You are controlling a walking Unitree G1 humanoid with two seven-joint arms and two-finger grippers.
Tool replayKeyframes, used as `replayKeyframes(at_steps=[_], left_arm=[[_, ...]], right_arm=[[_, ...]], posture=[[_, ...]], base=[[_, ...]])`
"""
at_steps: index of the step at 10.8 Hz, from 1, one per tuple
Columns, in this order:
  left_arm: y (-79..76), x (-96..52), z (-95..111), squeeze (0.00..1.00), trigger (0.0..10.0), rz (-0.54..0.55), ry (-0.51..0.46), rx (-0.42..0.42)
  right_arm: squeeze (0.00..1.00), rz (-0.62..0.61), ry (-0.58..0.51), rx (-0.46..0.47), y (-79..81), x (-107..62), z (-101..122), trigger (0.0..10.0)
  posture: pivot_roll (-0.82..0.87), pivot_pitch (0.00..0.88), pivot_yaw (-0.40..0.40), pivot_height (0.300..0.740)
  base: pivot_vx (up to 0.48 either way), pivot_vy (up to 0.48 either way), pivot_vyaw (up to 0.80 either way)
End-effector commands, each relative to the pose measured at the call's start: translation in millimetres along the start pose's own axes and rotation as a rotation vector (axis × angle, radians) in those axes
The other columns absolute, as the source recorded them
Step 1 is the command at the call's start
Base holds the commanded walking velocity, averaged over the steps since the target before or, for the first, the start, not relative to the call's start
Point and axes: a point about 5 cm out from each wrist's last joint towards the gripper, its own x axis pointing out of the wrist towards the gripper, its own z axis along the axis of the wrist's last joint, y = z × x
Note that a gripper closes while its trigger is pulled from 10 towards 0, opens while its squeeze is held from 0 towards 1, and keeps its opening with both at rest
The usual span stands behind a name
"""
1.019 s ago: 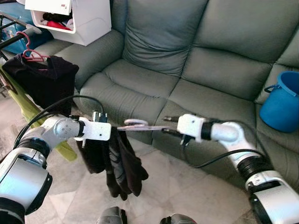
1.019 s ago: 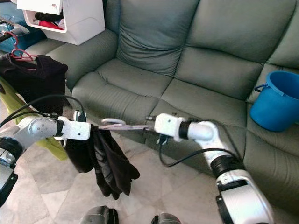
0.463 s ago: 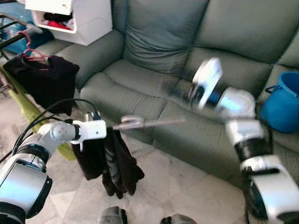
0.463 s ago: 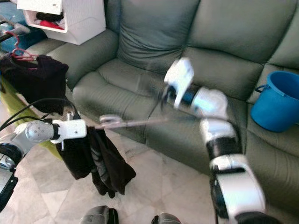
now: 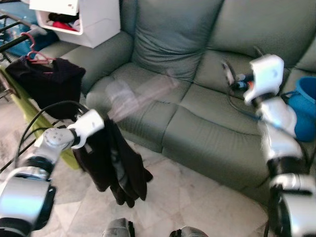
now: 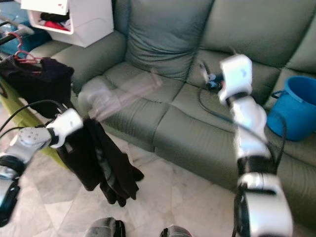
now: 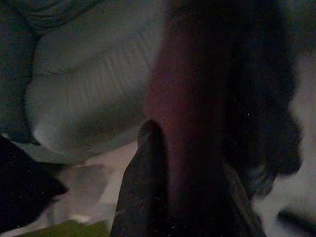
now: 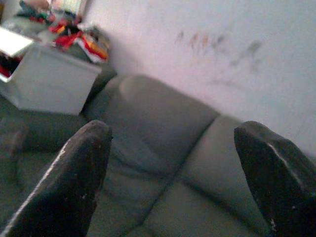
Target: Hang hanger
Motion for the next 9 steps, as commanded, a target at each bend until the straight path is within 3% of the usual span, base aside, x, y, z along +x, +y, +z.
replayKeyframes(at_steps=[1, 2, 3, 4, 5, 6, 8, 9], left_arm=[[17.5, -1.0, 21.0, 0.00, 0.0, 0.075, -0.098, -0.076], [22.1, 0.1, 37.6, 0.00, 0.0, 0.075, -0.185, -0.085], [23.3, -0.4, 57.9, 0.00, 0.0, 0.035, -0.284, -0.026], [21.9, -2.9, 72.8, 0.00, 0.0, -0.010, -0.369, 0.024], [17.3, -9.2, 88.2, 0.00, 0.0, -0.070, -0.452, 0.128], [12.2, -15.6, 100.2, 0.00, 0.0, -0.130, -0.494, 0.249], [5.5, -18.4, 123.3, 0.00, 0.0, -0.183, -0.551, 0.356], [4.3, -19.2, 134.7, 0.00, 0.0, -0.182, -0.585, 0.361]], right_arm=[[1.00, -0.004, 0.020, 0.026, 11.9, -2.2, -3.5, 10.0], [1.00, 0.002, 0.099, 0.114, 34.9, -11.1, -19.8, 10.0], [0.91, 0.026, 0.215, 0.201, 57.4, -18.4, -37.3, 10.0], [0.45, 0.052, 0.293, 0.224, 69.3, -22.3, -47.9, 10.0], [0.00, 0.069, 0.357, 0.281, 79.8, -24.2, -55.6, 10.0], [0.00, 0.082, 0.359, 0.341, 86.3, -20.7, -54.3, 10.0], [0.00, 0.151, 0.348, 0.399, 98.0, -11.4, -47.2, 10.0], [0.00, 0.232, 0.364, 0.438, 108.6, -10.4, -46.1, 10.0]], posture=[[-0.09, 0.000, -0.020, 0.740], [-0.09, 0.000, -0.021, 0.740], [-0.08, 0.000, -0.022, 0.740], [-0.07, 0.000, -0.019, 0.740], [-0.07, 0.000, -0.019, 0.740], [-0.06, 0.000, -0.020, 0.740], [-0.05, 0.000, -0.022, 0.740], [-0.06, 0.000, -0.021, 0.740]], base=[[0.000, 0.000, 0.00], [0.000, 0.000, 0.00], [0.000, 0.000, 0.00], [0.000, 0.000, 0.00], [0.000, 0.000, 0.00], [0.000, 0.000, 0.00], [0.000, 0.000, 0.00], [0.000, 0.000, 0.00]])
